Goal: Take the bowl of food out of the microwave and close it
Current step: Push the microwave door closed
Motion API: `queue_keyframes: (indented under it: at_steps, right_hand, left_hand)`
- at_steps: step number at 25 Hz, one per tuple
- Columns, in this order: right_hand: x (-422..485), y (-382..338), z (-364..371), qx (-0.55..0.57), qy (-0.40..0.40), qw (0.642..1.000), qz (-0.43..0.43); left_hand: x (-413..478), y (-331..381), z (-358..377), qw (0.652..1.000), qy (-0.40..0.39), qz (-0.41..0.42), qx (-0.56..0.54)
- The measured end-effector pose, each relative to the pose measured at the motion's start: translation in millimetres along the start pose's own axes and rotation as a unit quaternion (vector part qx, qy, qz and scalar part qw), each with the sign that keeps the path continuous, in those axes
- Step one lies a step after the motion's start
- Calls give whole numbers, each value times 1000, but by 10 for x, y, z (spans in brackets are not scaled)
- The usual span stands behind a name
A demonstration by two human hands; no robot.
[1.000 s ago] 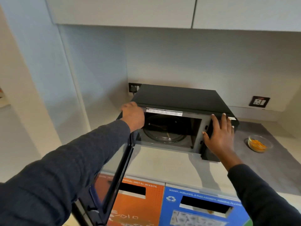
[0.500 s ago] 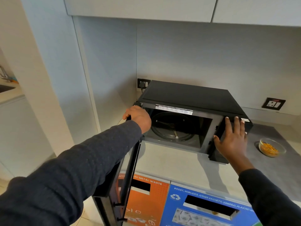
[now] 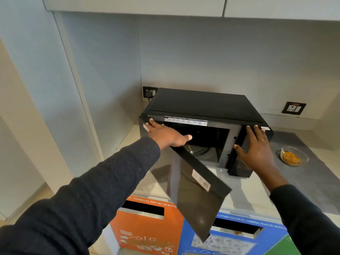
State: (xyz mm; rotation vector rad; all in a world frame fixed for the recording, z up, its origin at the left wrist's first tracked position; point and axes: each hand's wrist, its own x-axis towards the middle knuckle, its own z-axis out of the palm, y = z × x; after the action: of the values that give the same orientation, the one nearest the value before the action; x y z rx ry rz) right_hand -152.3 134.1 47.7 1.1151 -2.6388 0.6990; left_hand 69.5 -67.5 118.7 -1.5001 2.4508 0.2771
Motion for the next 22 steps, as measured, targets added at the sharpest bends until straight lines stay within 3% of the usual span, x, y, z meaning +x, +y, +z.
queue_keyframes:
  at_steps: [3, 5, 7, 10, 14, 18, 20, 22]
  right_hand:
    - [14, -23, -243, 129, -40, 991, 27]
    - [-48, 9, -425, 307, -37, 945, 109]
    - [-176, 16, -471, 446, 5, 873, 197]
    - [-444, 82, -227, 535, 59, 771, 341]
    - [-756, 51, 452, 642, -19, 590, 490]
    - [-678, -270, 912, 764, -74, 413, 490]
    - [-561, -447, 919, 805, -40, 344, 482]
    - [-453, -547, 872, 819, -4, 305, 486]
  left_hand:
    - [85, 100, 133, 991, 76, 106, -29]
    - [196, 215, 176, 974, 118, 189, -40]
    - [325, 265, 187, 953, 158, 255, -35]
    - [519, 358, 147, 933, 182, 310, -6]
    - [690, 457, 89, 926, 194, 324, 18]
    - [803, 509, 103, 919, 235, 315, 11]
    - [820, 526, 128, 913, 261, 313, 7]
    - [850, 529, 146, 909, 276, 313, 8]
